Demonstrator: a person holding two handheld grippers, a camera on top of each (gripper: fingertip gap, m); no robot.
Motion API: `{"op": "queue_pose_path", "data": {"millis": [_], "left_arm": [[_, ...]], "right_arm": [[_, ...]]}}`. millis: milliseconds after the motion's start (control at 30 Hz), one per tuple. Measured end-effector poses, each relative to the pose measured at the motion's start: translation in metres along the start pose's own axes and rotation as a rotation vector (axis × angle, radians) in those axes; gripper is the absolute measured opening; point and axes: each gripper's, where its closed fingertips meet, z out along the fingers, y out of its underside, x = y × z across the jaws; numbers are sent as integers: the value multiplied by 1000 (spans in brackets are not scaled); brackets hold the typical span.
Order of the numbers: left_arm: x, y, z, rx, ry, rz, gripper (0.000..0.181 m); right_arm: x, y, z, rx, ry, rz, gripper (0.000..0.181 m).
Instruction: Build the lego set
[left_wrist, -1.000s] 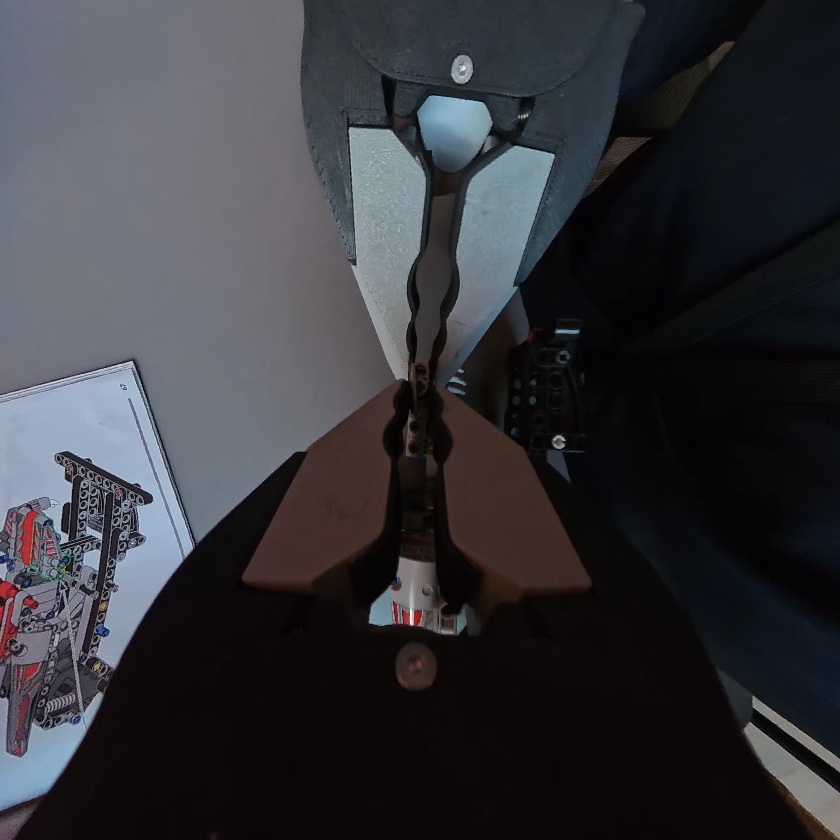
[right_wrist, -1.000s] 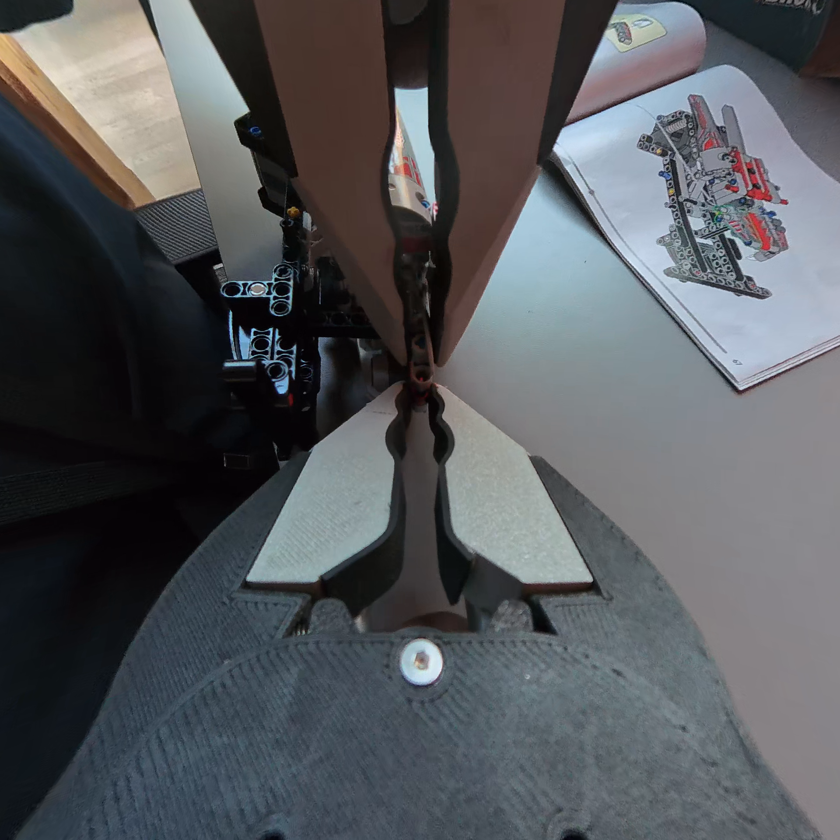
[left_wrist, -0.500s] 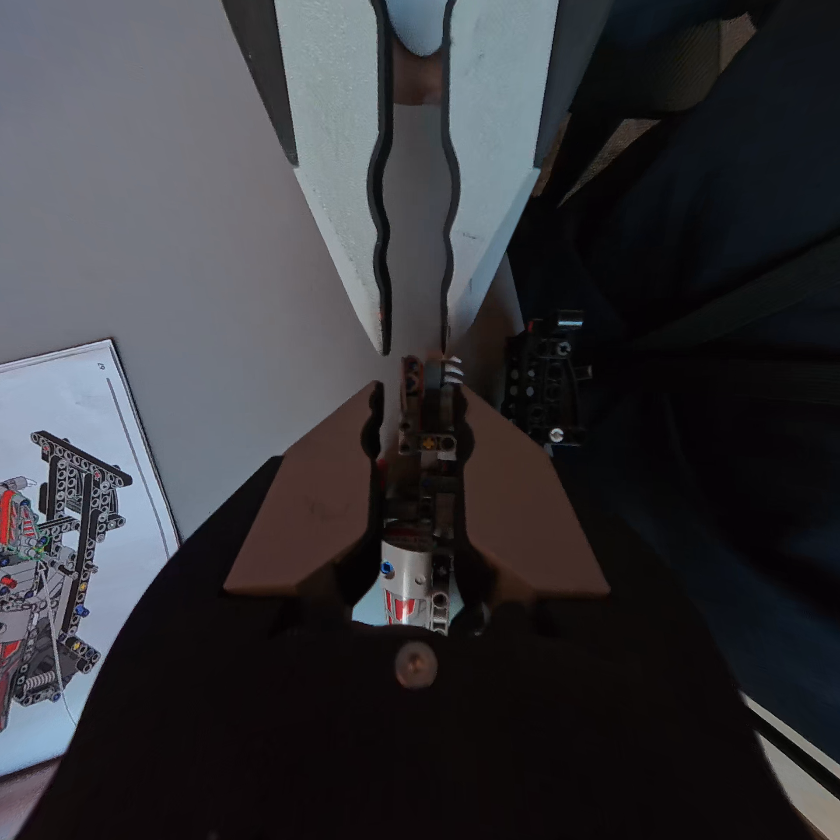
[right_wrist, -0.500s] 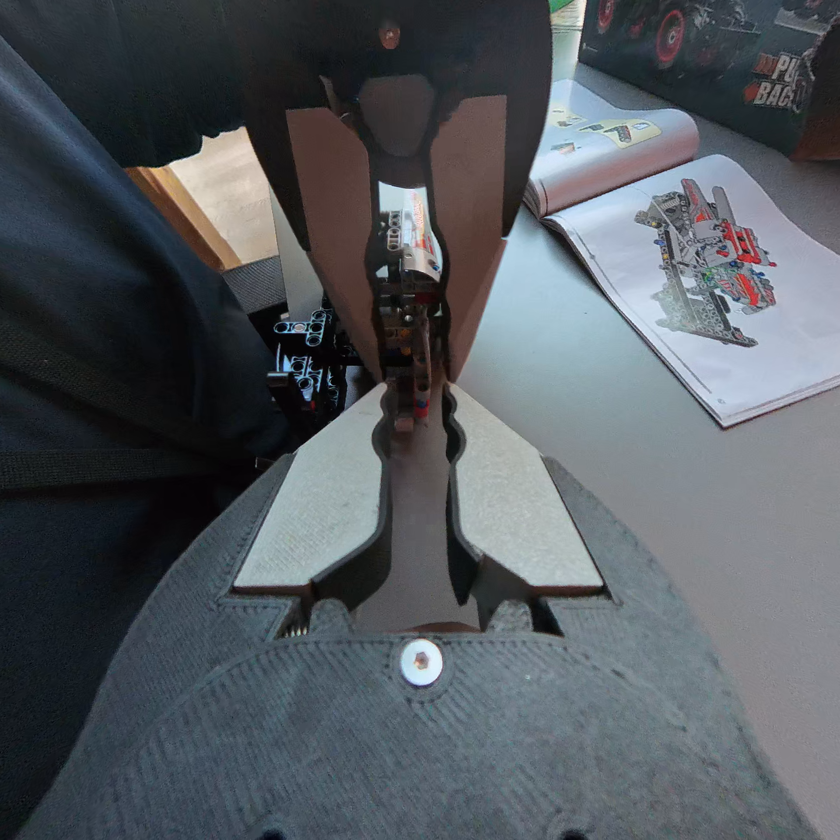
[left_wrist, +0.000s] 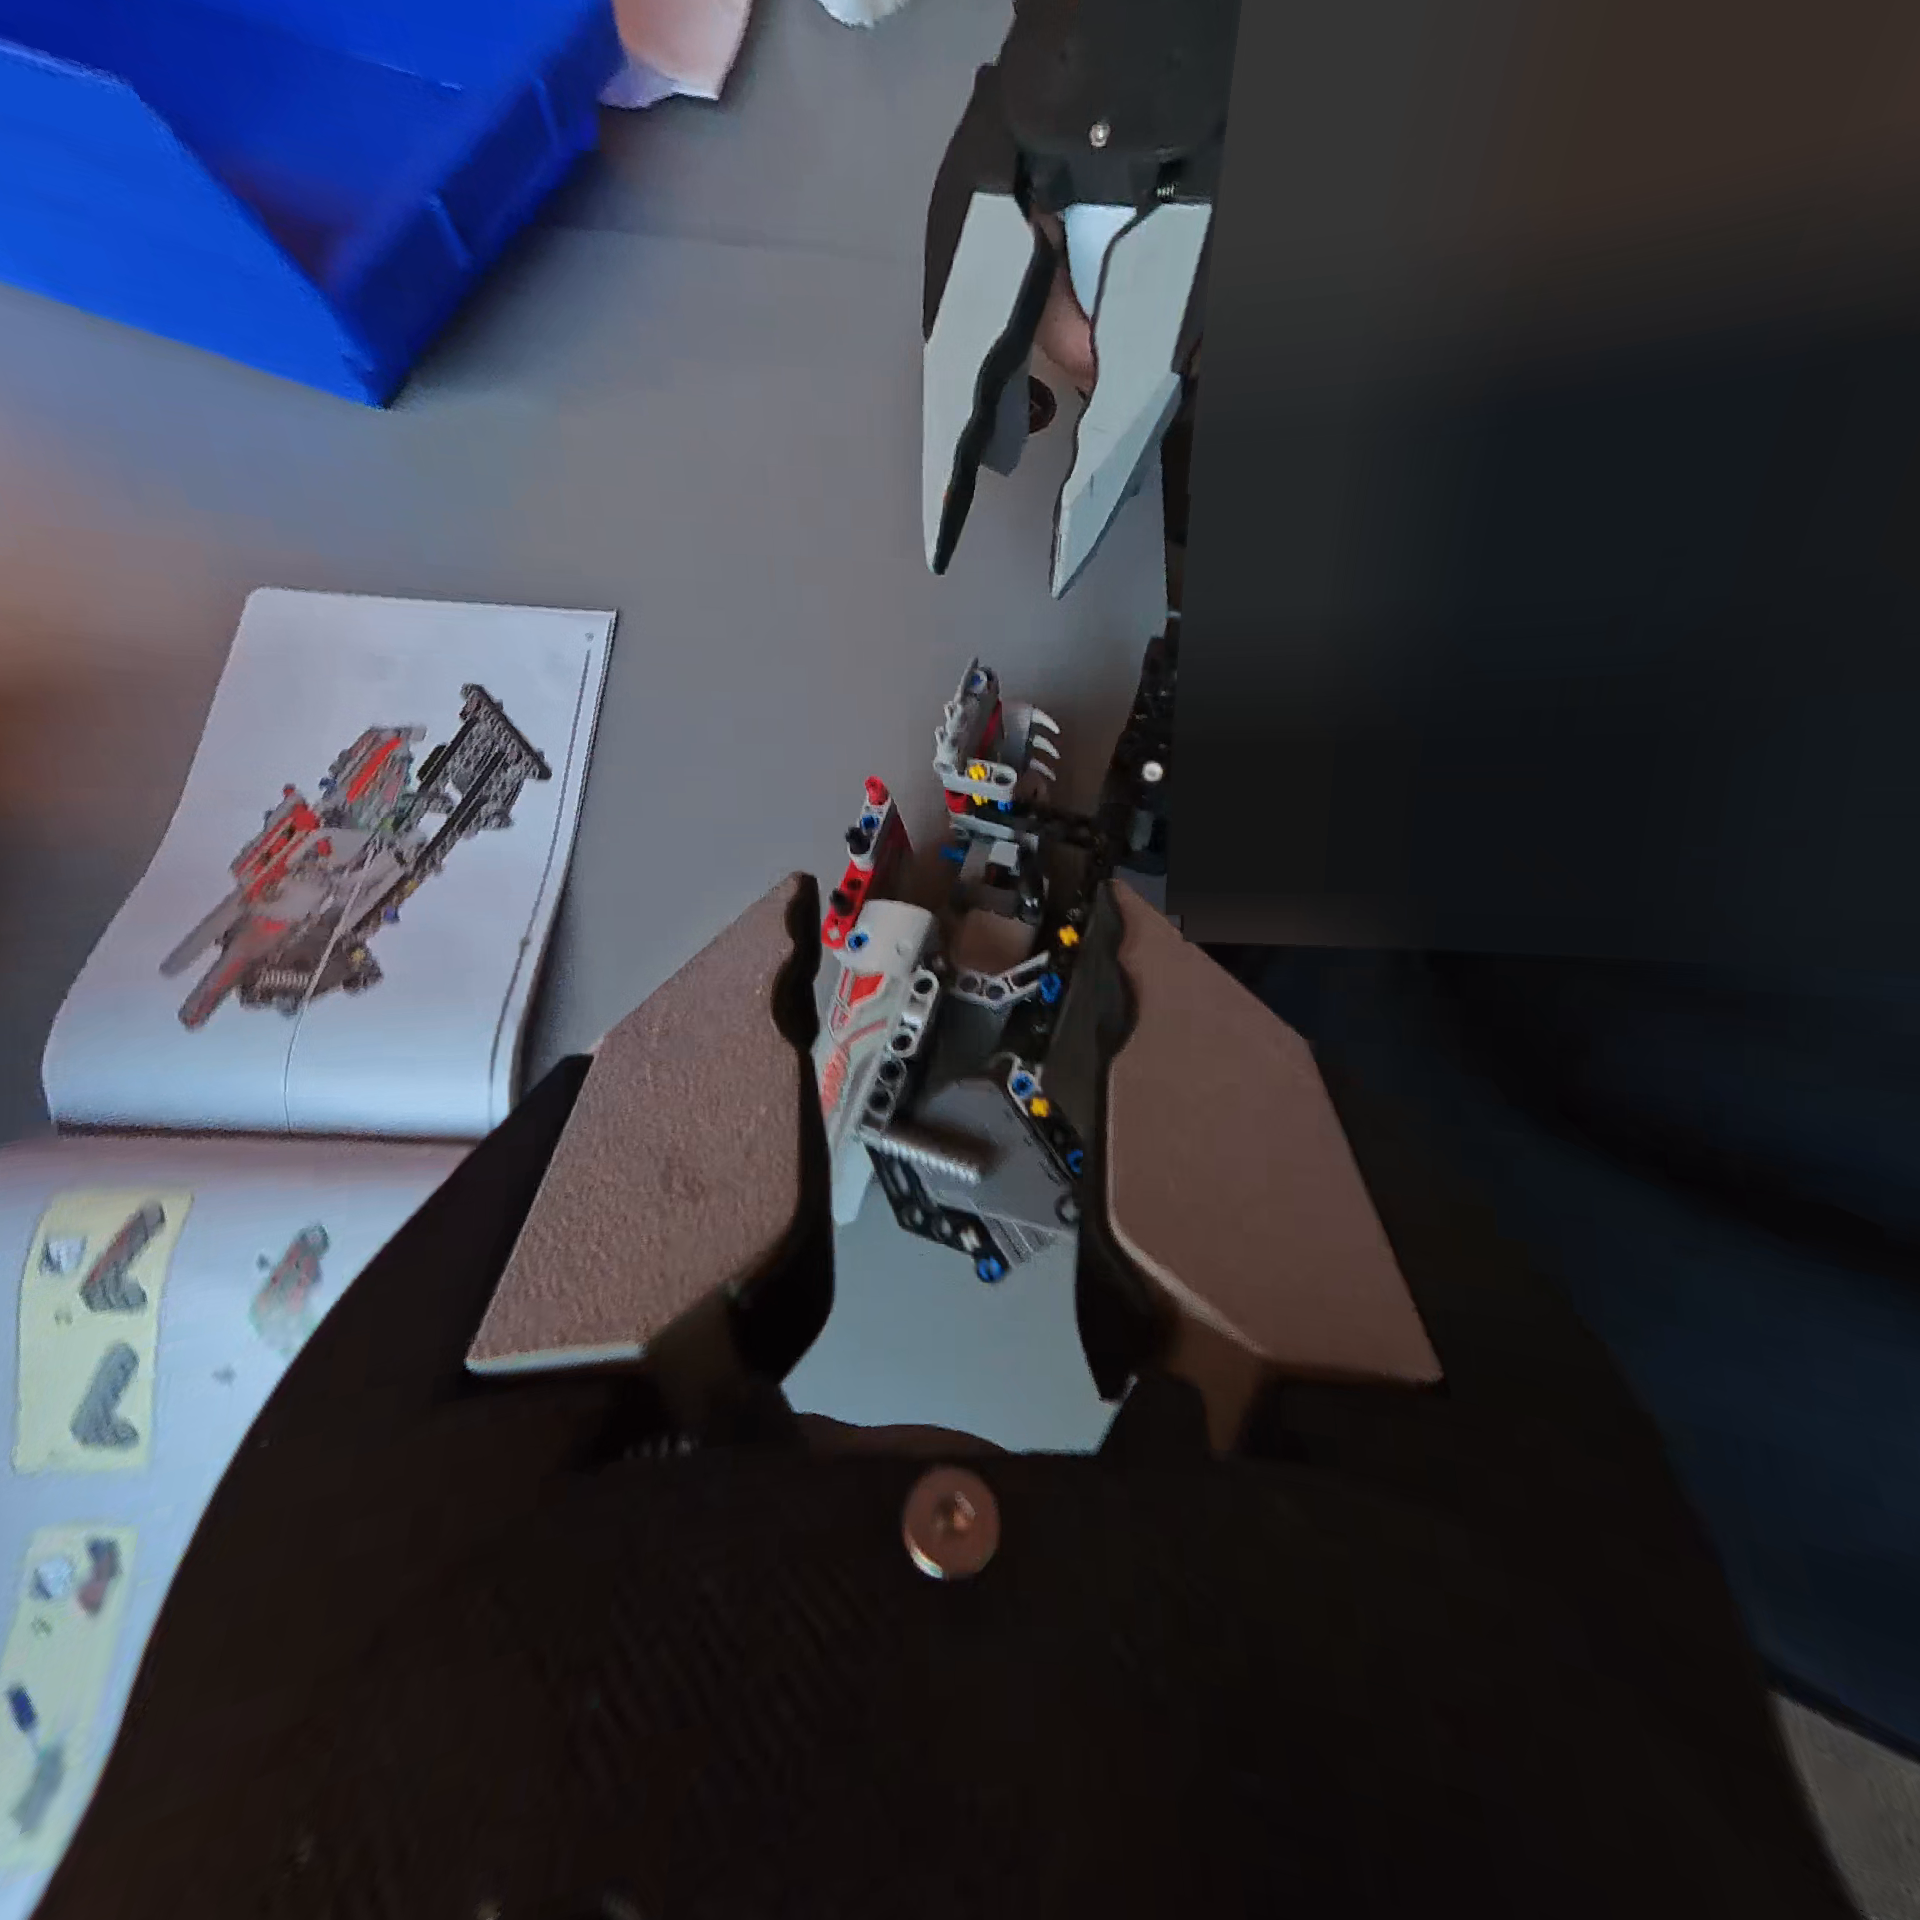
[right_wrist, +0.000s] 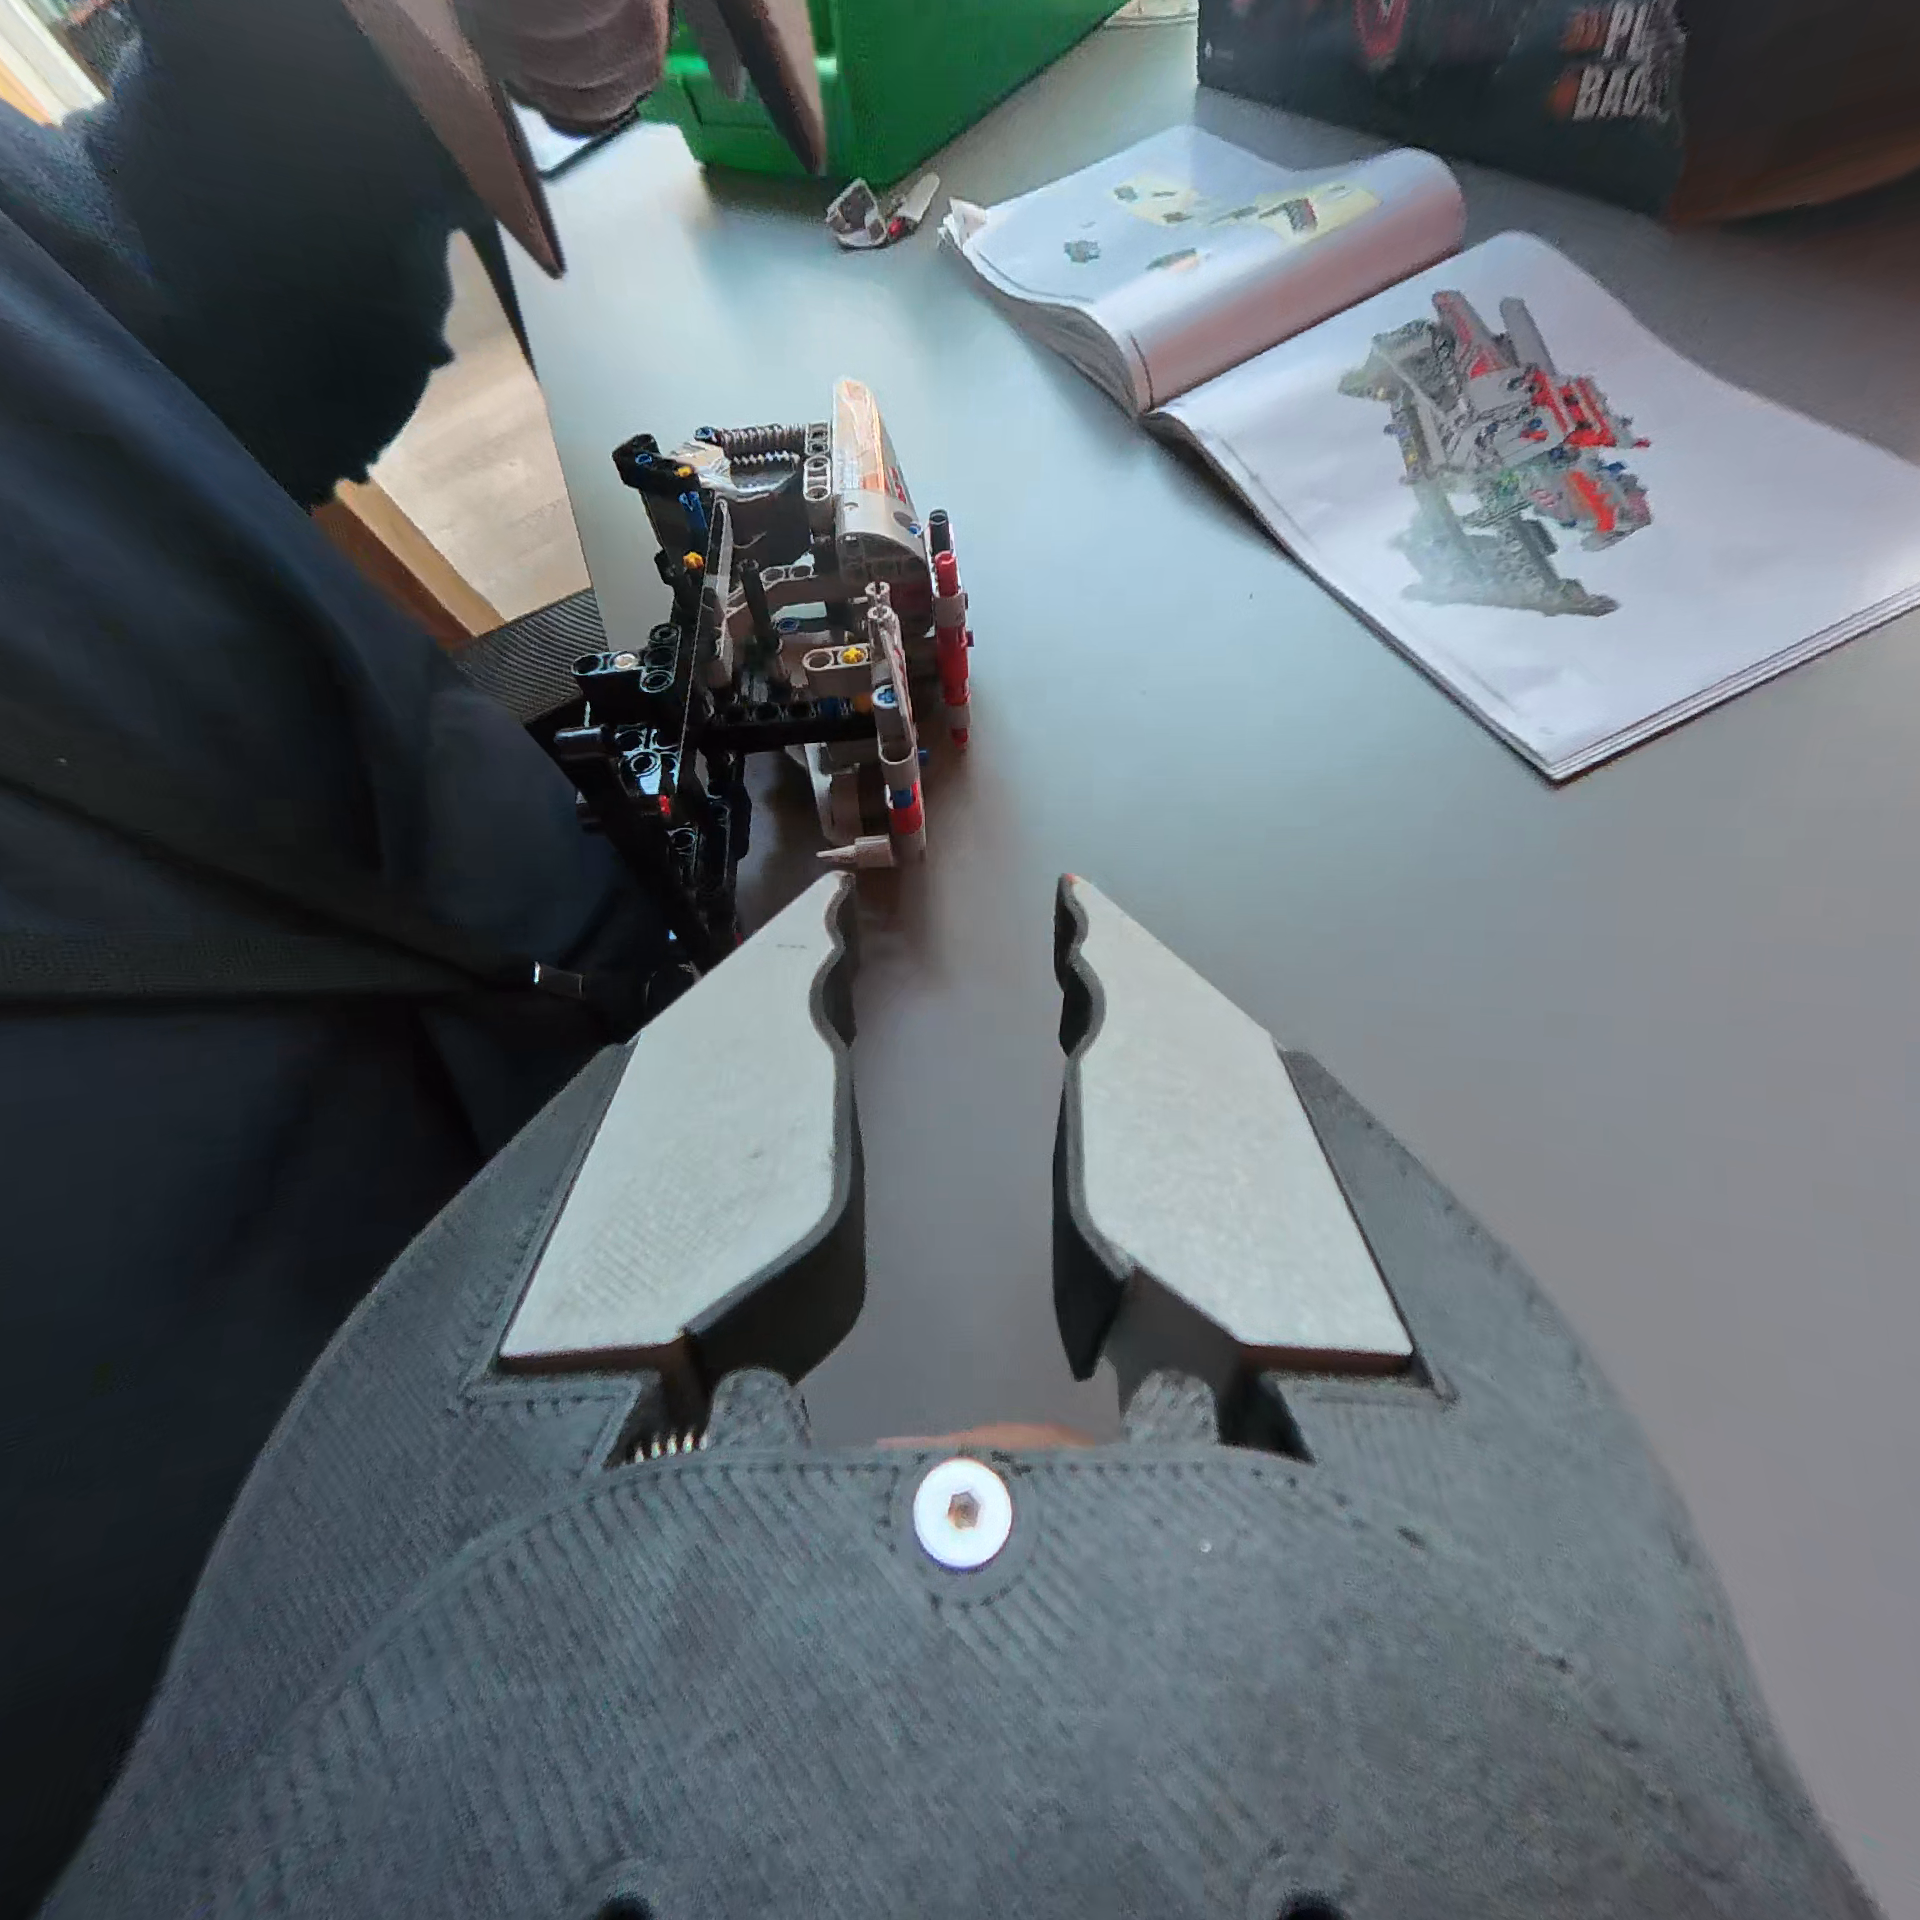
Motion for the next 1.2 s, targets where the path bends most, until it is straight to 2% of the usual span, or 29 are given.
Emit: {"op": "queue_pose_path", "data": {"millis": [133, 267, 400, 500, 567, 700, 833, 900, 967, 1100, 1200], "left_arm": [[13, 16, -10, 76, -69, -37, 44], [19, 28, -11, 124, -143, -26, 36], [30, 25, -6, 137, -125, -4, 32], [39, 22, 8, 86, -107, 36, 31], [40, 24, 19, 28, -116, 68, 31], [32, 31, 24, -71, -192, 73, 32], [25, 36, 4, -45, -300, 5, 33], [19, 42, -11, -8, -375, -44, 36], [11, 47, -29, 76, -452, -105, 38], [-9, 66, -72, 332, -581, -279, 39], [-19, 89, -90, 423, -639, -402, 46]], "right_arm": [[-4, 1, 9, -16, -47, 37, 43], [-6, -1, 6, 26, -108, 74, 44], [1, -1, -2, 60, -100, 77, 45], [11, -7, -9, 81, -49, 21, 49], [19, -14, -9, 102, -38, -19, 58], [49, -24, -7, 143, 8, -22, 60], [47, -43, -19, 294, -39, -30, 51], [45, -47, -24, 339, -43, -40, 54], [43, -48, -24, 346, -58, -39, 58], [44, -44, -17, 301, -46, -25, 64], [42, -42, -15, 279, -43, -25, 66]]}}
